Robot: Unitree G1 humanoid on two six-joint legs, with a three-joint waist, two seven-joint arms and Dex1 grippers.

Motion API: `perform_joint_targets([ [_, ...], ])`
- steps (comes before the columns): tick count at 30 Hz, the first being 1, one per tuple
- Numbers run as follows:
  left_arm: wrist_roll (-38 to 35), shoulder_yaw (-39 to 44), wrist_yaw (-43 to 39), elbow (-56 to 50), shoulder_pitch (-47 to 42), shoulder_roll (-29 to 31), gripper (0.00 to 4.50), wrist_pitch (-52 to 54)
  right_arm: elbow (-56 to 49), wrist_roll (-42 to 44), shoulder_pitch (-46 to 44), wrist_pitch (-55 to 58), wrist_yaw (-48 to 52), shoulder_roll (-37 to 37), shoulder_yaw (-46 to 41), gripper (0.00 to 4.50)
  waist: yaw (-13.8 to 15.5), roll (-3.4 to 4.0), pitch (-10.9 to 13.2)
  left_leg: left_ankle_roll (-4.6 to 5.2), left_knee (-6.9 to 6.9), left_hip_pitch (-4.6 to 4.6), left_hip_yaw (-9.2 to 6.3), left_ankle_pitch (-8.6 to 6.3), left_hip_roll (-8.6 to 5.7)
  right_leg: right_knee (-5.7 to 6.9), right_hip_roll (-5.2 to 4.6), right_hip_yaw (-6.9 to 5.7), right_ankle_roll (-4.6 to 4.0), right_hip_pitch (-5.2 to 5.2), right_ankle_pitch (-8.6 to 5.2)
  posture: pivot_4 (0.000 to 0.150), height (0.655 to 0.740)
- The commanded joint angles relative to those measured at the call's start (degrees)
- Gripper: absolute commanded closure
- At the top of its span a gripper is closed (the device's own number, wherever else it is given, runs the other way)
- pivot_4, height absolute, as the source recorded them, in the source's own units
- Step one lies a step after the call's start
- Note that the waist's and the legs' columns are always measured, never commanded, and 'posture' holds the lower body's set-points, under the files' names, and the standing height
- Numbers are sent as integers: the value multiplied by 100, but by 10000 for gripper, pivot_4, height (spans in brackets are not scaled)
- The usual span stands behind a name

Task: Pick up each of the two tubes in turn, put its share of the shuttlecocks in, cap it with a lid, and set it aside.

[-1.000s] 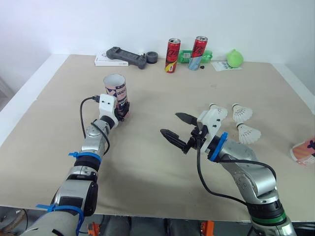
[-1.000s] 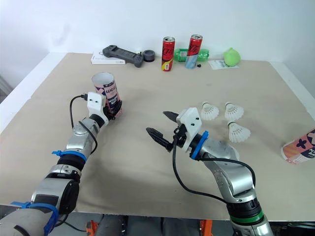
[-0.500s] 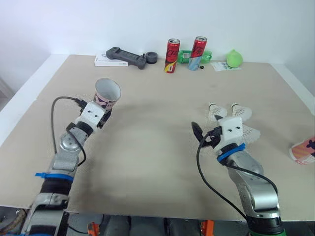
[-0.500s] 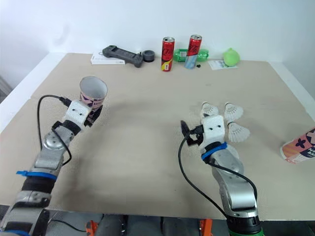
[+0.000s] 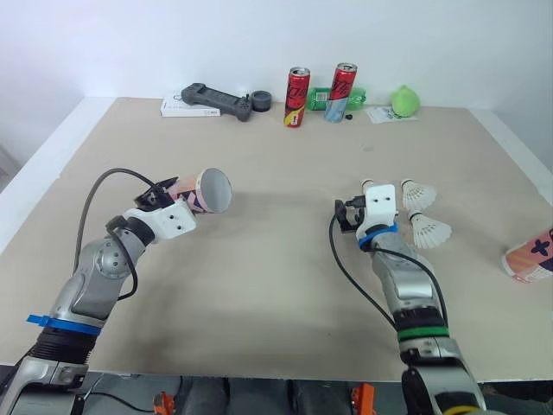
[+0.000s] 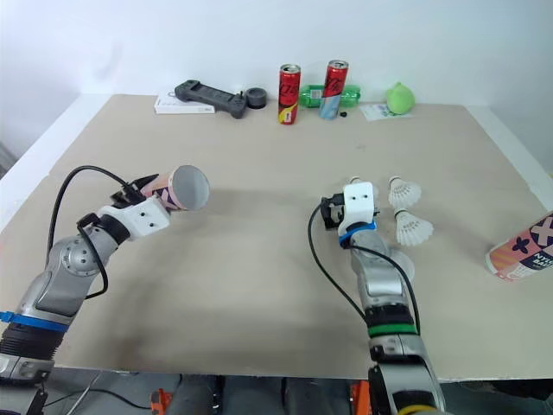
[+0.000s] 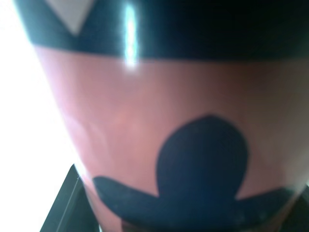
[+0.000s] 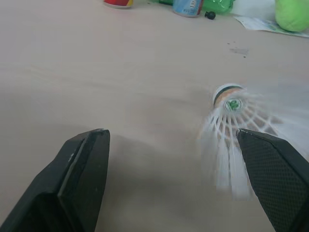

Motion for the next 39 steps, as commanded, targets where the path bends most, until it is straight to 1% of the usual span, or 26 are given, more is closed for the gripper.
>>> perform_joint_targets([
  [1,186,-55,114,-215,1,23,20222,-58,542,-85,-359,-482,-169,12,-147,0,-1,0,0,0,-4,-2,-1,0,-2,0,0,0,0,-2,0,1500,7400],
  [3,263,-114,140,-177,-9,28,20549,-100,908,-113,-500,-661,-255,45,-182,5210,-6,0,0,0,-10,-6,0,0,-2,0,0,2,-1,-9,1,1500,7400],
  [4,284,-131,148,-165,-16,28,20549,-111,1039,-124,-551,-735,-285,53,-195,8955,-6,0,0,0,-12,-6,0,0,-2,0,0,2,-2,-10,1,1500,7400],
  [7,282,-154,180,-113,-68,-11,20549,-117,1296,-131,-675,-918,-415,83,-234,22664,-9,0,0,0,-14,-5,0,0,-2,0,1,2,-3,-11,2,1500,7400],
  [9,282,-192,191,-69,-113,-44,20549,-119,1371,-144,-716,-1022,-492,85,-241,33539,-10,0,0,1,-14,-5,0,2,-2,1,0,2,-3,-10,2,1500,7400],
  [11,279,-235,182,-27,-147,-64,20549,-121,1374,-140,-728,-1079,-473,81,-221,41401,-11,0,0,3,-14,-5,0,5,-2,1,0,2,-2,-10,4,1500,7400],
  [12,281,-260,181,-14,-163,-79,20549,-118,1251,-104,-684,-1110,-373,83,-200,44641,-11,0,0,5,-13,-5,0,6,-2,1,0,2,-2,-10,5,1500,7400],
  [15,274,-323,184,60,-229,-124,20549,-113,843,-43,-533,-1009,-185,40,-179,44641,-10,0,0,6,-14,-5,0,8,-2,2,1,2,-2,-11,5,1500,7400],
  [17,227,-342,144,126,-278,-179,20549,-85,173,211,-317,-770,464,-61,-71,44641,-8,0,0,5,-14,-6,-1,8,-2,2,1,2,-2,-12,5,1500,7400],
  [19,157,-330,99,154,-319,-242,20549,-36,-722,518,-76,-611,1222,-222,74,44641,-3,1,0,5,-15,-14,-2,7,-4,3,1,2,-1,-18,5,1500,7400],
  [21,120,-341,53,188,-369,-273,20549,-16,-1871,1152,186,-267,2216,-460,221,44641,-2,2,1,5,-14,-27,-3,7,-5,4,0,2,-1,-31,5,1500,7400],
  [23,89,-362,6,231,-410,-294,20549,10,-2802,1674,370,34,2957,-727,334,44641,-1,3,1,5,-14,-28,-4,7,-5,5,0,2,-1,-32,4,1500,7400],
  [25,21,-392,-67,291,-471,-363,20549,80,-3805,2372,303,920,3456,-1155,411,44641,-2,5,3,5,-14,-27,-6,7,-4,5,2,0,-1,-31,4,1500,7400],
  [27,-36,-418,-140,378,-539,-432,20549,134,-4442,2704,111,1600,3740,-1491,622,44641,-4,4,2,5,-10,-25,-8,7,-2,9,2,-2,-1,-26,4,1500,7400],
  [29,-25,-445,-163,439,-585,-462,20549,150,-4697,2592,-38,1813,3858,-1628,916,44641,-9,0,0,6,-5,-21,-7,8,1,10,4,-2,-3,-26,5,1500,7400],
  [32,3,-491,-168,506,-641,-493,20549,168,-4768,2289,-236,1882,3888,-1618,1287,44641,-5,-2,-1,13,-5,-18,-9,17,8,10,12,-5,-1,-26,6,1500,7400],
  [36,3,-526,-161,505,-690,-539,20549,193,-4479,1578,-357,1570,3919,-1522,1873,44641,0,-2,-1,0,-4,-21,-5,27,4,10,7,-3,5,-28,10,1500,7400],
  [39,-11,-527,-157,443,-664,-580,20549,198,-3837,853,-637,1093,3771,-1201,2332,44641,-2,-2,-1,-1,-3,-22,-5,28,2,10,7,-3,5,-30,12,1500,7400],
])
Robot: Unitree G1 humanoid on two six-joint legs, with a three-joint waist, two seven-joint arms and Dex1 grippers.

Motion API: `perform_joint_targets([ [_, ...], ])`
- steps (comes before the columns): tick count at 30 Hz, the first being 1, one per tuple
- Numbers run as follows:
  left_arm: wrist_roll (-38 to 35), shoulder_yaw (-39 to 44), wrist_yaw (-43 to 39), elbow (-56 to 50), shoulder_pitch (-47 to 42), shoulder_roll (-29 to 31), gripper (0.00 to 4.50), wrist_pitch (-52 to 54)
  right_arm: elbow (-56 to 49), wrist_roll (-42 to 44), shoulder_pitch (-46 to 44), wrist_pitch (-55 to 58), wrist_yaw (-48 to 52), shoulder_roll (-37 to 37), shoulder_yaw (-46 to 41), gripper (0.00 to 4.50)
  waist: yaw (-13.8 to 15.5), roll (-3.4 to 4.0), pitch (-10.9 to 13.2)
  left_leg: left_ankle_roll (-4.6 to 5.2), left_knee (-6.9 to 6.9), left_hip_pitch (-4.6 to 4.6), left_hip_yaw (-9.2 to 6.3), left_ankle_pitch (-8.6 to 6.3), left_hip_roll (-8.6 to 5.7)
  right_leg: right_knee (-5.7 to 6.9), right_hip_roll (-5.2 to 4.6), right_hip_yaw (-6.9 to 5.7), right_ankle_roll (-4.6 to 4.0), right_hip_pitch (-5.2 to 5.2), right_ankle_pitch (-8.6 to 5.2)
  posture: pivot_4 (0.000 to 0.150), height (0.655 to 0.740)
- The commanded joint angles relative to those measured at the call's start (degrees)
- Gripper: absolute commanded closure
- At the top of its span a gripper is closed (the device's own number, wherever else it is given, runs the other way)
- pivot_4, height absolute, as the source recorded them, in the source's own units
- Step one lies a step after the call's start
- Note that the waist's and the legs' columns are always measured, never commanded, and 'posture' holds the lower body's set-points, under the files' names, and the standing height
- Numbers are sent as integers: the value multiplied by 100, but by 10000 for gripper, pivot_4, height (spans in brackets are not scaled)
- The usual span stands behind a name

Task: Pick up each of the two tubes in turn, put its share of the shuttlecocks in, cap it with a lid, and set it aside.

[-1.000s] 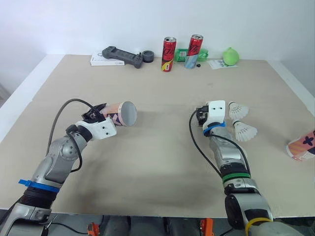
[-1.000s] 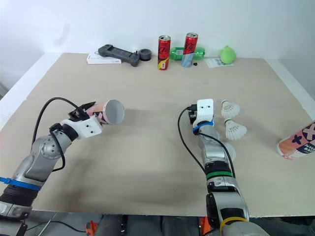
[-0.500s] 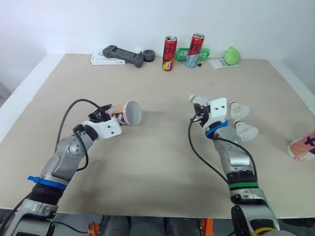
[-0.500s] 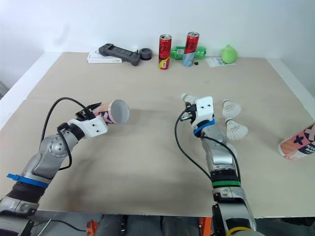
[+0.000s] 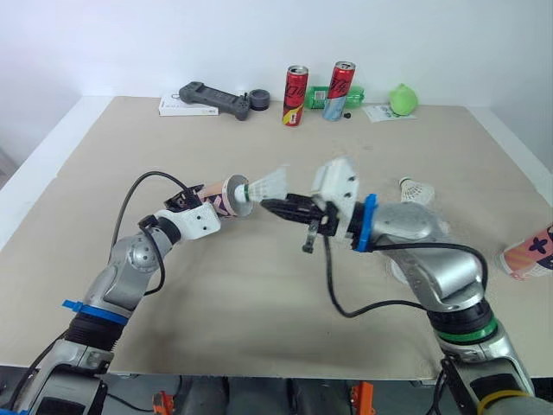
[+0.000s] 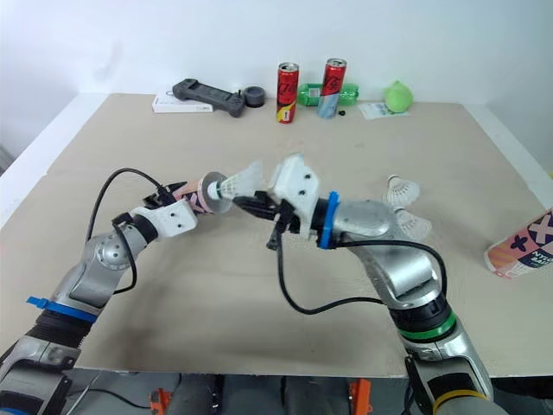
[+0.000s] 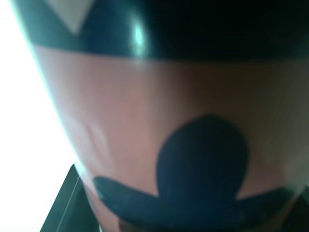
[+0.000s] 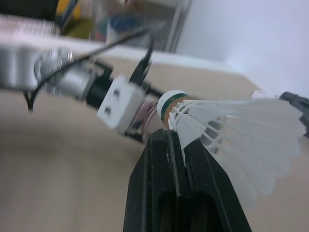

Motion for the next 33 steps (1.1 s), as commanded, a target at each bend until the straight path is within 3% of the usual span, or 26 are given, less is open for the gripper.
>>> perform_joint_targets([
  [1,-59,40,19,-192,-81,-40,20549,20,458,-627,-375,-518,-124,290,278,44641,-4,0,0,-1,0,0,0,1,1,0,1,0,1,-2,1,1500,7400],
  [8,-85,83,50,-289,-26,-116,20549,68,836,-868,-646,-735,60,636,330,44641,4,0,0,-3,0,-3,-2,3,1,2,3,-1,-4,-4,4,1500,7400],
  [11,-145,72,64,-330,11,-196,20549,88,664,-563,-628,-452,204,759,161,35785,3,0,0,-3,0,-3,-3,3,1,2,3,-2,-4,-3,4,1500,7400],
  [17,-190,77,60,-365,59,-309,20549,110,-61,312,-149,284,172,740,-570,7649,7,-2,-1,-4,0,-4,-6,3,2,3,3,-3,-5,-1,5,1500,7400],
  [19,-224,113,66,-348,39,-330,20549,112,-392,630,146,537,-212,791,-1136,613,15,-1,-1,-4,0,-4,-11,3,0,3,2,-6,-5,3,5,1500,7400],
  [23,-293,140,75,-282,-21,-353,20549,112,-809,345,916,604,-1055,681,-1802,613,25,-3,-2,-4,2,-5,-14,4,-2,3,-1,-9,-4,6,5,1500,7400],
  [28,-315,-28,45,-110,-171,-490,20549,35,-1632,-289,2331,1087,-2976,1160,-2855,613,49,-6,-5,-5,0,-5,-12,5,-5,4,-3,-6,-2,1,5,1500,7400],
  [33,-327,-164,0,123,-316,-614,20549,-107,-2159,-750,3430,1475,-3732,1386,-3058,613,24,-3,-7,-6,1,-3,-10,6,-6,5,-3,-4,1,3,4,1500,7400],
])
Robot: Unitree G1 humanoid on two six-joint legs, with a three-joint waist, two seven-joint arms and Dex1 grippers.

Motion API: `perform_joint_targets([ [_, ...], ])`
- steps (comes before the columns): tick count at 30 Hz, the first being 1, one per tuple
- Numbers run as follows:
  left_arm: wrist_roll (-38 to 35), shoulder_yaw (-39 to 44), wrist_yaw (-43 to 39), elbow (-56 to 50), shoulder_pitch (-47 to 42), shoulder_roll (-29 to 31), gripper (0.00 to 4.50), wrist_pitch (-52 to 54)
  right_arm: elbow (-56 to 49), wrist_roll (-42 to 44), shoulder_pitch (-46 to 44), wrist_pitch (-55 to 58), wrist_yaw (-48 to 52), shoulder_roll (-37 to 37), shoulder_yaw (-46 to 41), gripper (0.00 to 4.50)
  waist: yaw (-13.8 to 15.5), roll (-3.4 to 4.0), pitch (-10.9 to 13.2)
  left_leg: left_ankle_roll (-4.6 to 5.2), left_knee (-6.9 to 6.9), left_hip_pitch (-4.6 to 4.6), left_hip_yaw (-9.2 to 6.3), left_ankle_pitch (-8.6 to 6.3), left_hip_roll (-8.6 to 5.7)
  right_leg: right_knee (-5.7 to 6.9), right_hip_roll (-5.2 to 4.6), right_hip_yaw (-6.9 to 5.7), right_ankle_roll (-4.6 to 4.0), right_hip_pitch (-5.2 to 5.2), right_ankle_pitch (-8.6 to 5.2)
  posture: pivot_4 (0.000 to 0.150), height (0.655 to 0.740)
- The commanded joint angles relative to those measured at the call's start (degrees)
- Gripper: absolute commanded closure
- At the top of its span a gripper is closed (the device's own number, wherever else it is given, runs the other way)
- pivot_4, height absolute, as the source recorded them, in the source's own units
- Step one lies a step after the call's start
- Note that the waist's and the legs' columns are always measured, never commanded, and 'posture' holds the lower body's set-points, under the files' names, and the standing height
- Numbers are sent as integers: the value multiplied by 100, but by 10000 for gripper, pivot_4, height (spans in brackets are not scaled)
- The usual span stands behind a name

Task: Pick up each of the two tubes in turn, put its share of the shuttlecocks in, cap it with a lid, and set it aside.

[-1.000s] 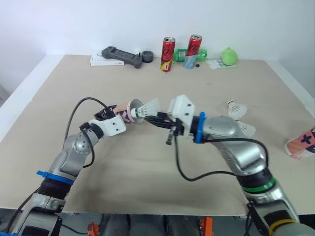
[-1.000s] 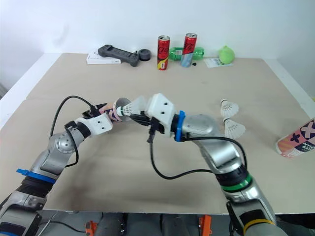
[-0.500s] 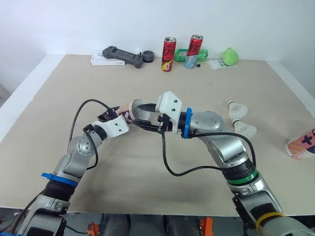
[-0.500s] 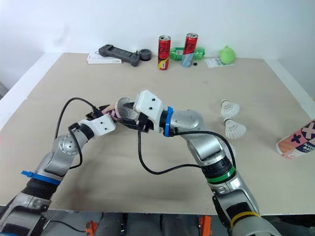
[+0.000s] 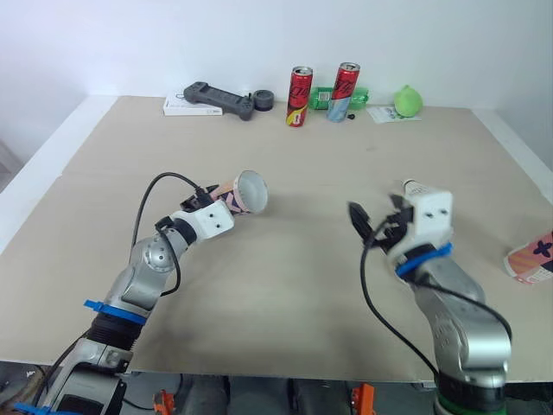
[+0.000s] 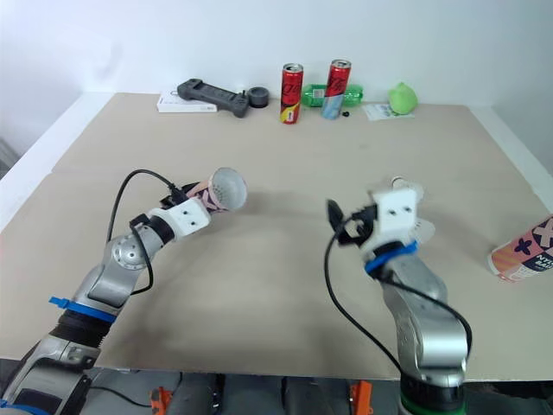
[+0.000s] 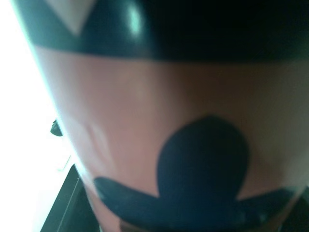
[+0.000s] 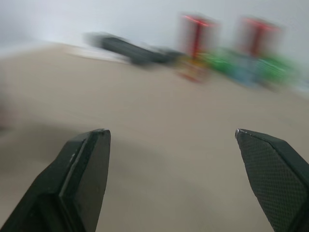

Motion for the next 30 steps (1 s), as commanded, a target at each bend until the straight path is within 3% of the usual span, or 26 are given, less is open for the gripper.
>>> perform_joint_targets([
  [1,-82,-34,-12,23,-160,-33,20549,-201,-475,-221,283,177,-415,85,-198,613,-35,0,0,0,0,1,2,0,2,0,1,0,2,-1,0,1500,7400],
  [10,-91,-71,-29,59,-181,-38,20549,-269,78,-171,18,568,-800,177,-536,613,-49,0,0,17,0,5,9,29,3,0,-2,3,36,-1,15,1500,7400],
  [19,-104,26,-77,-326,71,37,20549,-147,1944,-78,-924,-19,-500,-199,-793,613,-49,1,1,22,-1,4,13,44,1,-2,-4,5,43,-2,27,1500,7400],
  [22,-93,49,-83,-459,154,47,20549,-82,2403,-77,-1180,-230,-416,-341,-807,9163,-49,2,1,22,-4,4,12,44,0,-2,-3,7,42,-2,27,1500,7400],
  [29,-89,101,-71,-671,311,85,20549,53,2784,-71,-1419,-502,-354,-453,-745,43585,-49,2,1,23,-10,4,10,45,-2,-2,-3,8,40,-2,25,1500,7400],
  [30,-89,100,-70,-665,299,84,20549,62,2756,-66,-1407,-506,-342,-468,-746,44876,-49,2,1,23,-10,4,11,45,-2,-2,-3,8,40,-2,25,1500,7400],
])
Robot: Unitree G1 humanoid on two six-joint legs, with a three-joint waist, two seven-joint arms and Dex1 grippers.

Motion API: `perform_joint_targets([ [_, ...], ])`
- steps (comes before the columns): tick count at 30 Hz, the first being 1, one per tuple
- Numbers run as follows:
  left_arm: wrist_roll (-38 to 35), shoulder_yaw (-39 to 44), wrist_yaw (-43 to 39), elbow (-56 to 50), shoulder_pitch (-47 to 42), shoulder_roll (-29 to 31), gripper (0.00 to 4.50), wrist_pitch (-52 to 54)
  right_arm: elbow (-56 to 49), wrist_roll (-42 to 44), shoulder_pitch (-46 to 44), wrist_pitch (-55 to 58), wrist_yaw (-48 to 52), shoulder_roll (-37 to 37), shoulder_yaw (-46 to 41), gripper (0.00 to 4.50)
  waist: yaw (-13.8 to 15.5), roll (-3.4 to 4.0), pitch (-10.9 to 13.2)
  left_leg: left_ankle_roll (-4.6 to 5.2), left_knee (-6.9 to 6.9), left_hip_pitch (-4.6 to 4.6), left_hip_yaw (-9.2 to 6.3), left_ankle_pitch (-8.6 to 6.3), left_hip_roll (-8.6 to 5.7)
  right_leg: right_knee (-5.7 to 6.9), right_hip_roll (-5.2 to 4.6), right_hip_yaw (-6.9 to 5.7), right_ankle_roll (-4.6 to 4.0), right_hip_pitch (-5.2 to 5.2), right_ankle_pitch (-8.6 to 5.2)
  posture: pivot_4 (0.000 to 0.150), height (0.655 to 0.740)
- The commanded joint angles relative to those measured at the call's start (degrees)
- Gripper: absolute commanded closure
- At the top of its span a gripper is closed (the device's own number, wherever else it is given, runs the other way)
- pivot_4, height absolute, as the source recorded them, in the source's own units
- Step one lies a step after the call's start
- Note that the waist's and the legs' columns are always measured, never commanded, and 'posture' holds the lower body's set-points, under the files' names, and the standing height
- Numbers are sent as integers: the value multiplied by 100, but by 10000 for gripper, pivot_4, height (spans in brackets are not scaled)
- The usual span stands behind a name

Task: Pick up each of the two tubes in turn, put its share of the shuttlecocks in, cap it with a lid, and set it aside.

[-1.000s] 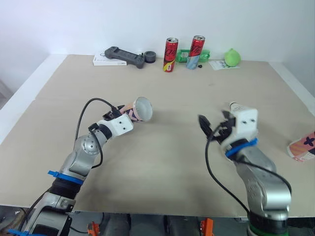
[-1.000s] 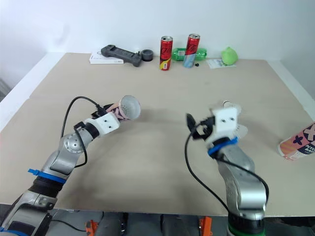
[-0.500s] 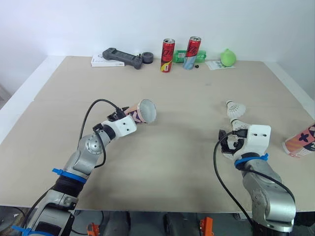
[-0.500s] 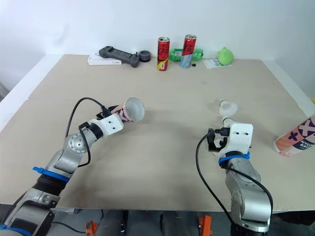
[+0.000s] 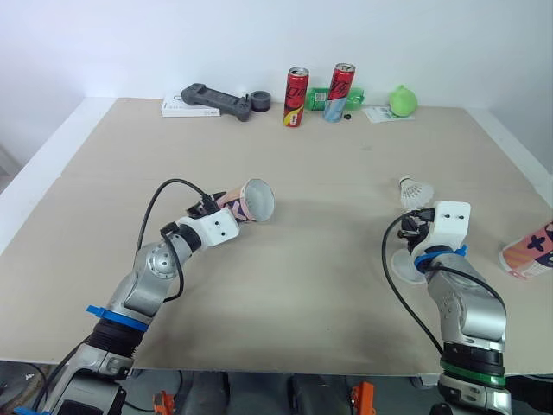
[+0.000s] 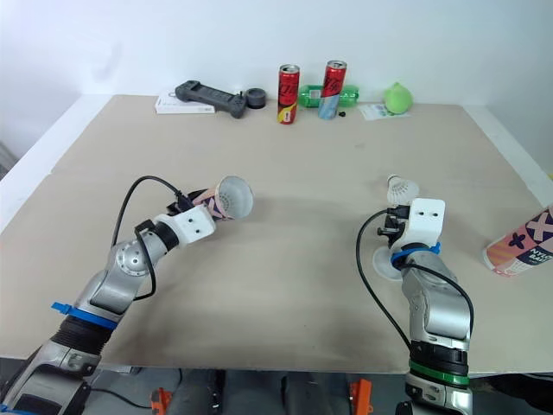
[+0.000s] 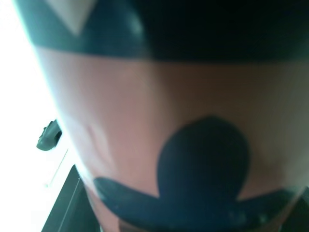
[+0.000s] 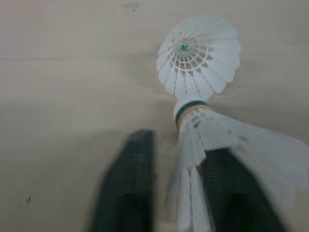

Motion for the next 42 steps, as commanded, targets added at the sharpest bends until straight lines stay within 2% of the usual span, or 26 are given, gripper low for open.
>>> perform_joint_targets([
  [1,-78,151,39,-287,-33,47,20549,22,-174,58,-93,-153,54,-140,-114,44876,0,0,0,0,0,0,0,0,0,0,0,0,0,0,0,1500,7400],
  [7,-89,55,-10,-151,-113,-8,20549,-28,-795,539,76,172,820,-747,-284,44876,2,3,2,0,0,0,1,0,-1,0,-2,1,3,0,-1,1500,7400],
  [9,-77,2,-20,-84,-151,-47,20549,-37,-1252,964,119,211,1399,-1054,-299,44876,4,8,5,0,0,-1,1,0,-2,-1,-3,2,3,0,-2,1500,7400],
  [11,-91,-48,-48,47,-242,-92,20549,-75,-2190,1798,183,127,2493,-1355,26,44876,2,8,5,0,-2,-1,-1,0,-2,-1,-2,2,3,0,-5,1500,7400],
  [13,-97,-84,-74,167,-328,-117,20549,-116,-2744,2491,133,307,2967,-1429,220,44876,-21,8,4,0,-7,2,-2,0,2,-1,4,2,5,-3,-8,1500,7400],
  [14,-96,-100,-81,225,-376,-135,20549,-132,-2873,2527,5,396,3021,-1475,463,44876,-24,6,4,0,-8,3,-4,0,6,-1,10,1,3,-2,-8,1500,7400],
  [17,-88,-132,-96,341,-489,-184,20549,-151,-3031,2243,-437,447,3206,-1607,1425,44876,-17,6,4,1,-8,5,-8,0,10,-1,15,-2,1,0,-4,1500,7400],
  [23,-95,-154,-101,417,-572,-214,20549,-168,-2392,1137,-1170,-140,3372,-1598,2776,44876,9,4,5,1,-5,1,4,9,1,-5,-3,0,6,-7,2,1500,7400],
  [28,-92,-155,-121,237,-472,-201,20549,-107,-1657,218,-1719,-713,3369,-1327,3581,44876,7,4,5,0,-8,-4,1,10,1,-7,-1,-2,4,-11,0,1500,7400],
  [30,-84,-136,-113,180,-443,-190,20549,-60,-1546,203,-1824,-767,3392,-1147,3588,44876,8,4,5,0,-13,-4,0,11,1,-7,0,-2,3,-14,-1,1500,7400],
  [32,-86,-127,-109,172,-433,-186,20549,-44,-1546,278,-1843,-738,3404,-1008,3472,37487,9,4,5,0,-15,-4,-2,11,1,-7,1,-2,2,-13,-1,1500,7400],
  [34,-90,-132,-114,149,-412,-190,20549,-37,-1701,568,-1802,-599,3403,-871,3222,34465,10,4,5,0,-16,-4,-2,11,1,-7,1,-2,0,-12,0,1500,7400],
  [35,-92,-137,-118,144,-411,-195,20549,-34,-1803,764,-1767,-487,3408,-825,3066,28182,10,3,6,0,-16,-5,-2,11,1,-7,1,-2,-2,-12,1,1500,7400],
  [38,-98,-149,-118,176,-433,-210,20549,-37,-2072,1240,-1635,-112,3429,-846,2603,18683,14,3,6,0,-15,-5,-2,11,1,-7,0,-3,-4,-10,4,1500,7400],
  [41,-97,-156,-113,223,-466,-220,20549,-51,-2203,1738,-1508,384,3320,-945,2030,3739,12,3,5,0,-15,-4,-3,11,1,-7,-1,-4,-20,-8,13,1500,7400],
  [42,-106,-146,-110,238,-482,-221,20549,-54,-2120,1705,-1447,494,3109,-995,1760,826,13,3,5,0,-15,-4,-3,11,1,-7,-1,-4,-21,-8,14,1500,7400],
])
